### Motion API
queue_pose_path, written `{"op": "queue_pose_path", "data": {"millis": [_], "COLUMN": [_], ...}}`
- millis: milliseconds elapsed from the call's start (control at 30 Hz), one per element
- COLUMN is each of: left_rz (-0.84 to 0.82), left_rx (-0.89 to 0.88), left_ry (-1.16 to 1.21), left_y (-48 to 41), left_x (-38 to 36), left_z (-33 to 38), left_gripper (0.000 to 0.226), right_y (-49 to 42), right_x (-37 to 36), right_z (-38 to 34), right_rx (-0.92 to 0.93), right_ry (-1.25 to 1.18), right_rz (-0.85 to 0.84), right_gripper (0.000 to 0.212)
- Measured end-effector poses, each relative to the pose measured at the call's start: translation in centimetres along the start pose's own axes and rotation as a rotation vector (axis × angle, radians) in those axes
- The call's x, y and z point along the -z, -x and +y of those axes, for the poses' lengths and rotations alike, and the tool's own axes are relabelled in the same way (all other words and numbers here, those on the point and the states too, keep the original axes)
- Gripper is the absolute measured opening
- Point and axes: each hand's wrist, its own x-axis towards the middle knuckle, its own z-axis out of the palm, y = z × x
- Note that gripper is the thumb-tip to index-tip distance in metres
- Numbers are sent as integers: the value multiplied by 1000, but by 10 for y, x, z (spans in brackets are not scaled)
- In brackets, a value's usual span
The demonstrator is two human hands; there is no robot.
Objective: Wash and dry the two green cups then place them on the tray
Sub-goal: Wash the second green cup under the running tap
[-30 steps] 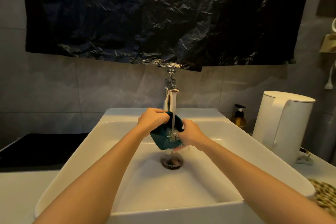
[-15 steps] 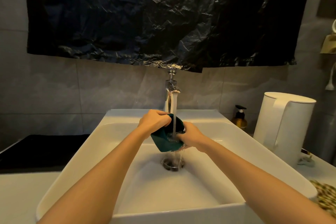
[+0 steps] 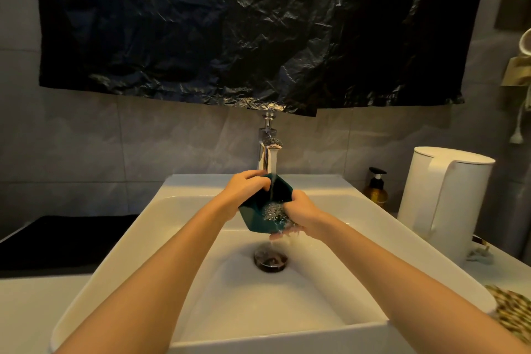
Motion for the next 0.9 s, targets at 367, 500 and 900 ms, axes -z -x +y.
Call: {"op": "queue_pose_path", "data": {"millis": [367,500,900], "left_rz": [141,131,119], "left_rx": [35,18,1], "left_ry": [-59,-187,-280], "left_y": [-3,1,-2], "left_x": [6,0,1], "left_z": [-8,-4,-5], "left_gripper": [34,22,8], "right_y": [3,2,-6], "right_x": [-8,1,7], "right_z": [1,6,11], "right_rx": [-101,78,118], "right_ry": [42,629,365], "right_rz": [-43,127,70], "right_gripper": [31,24,22]}}
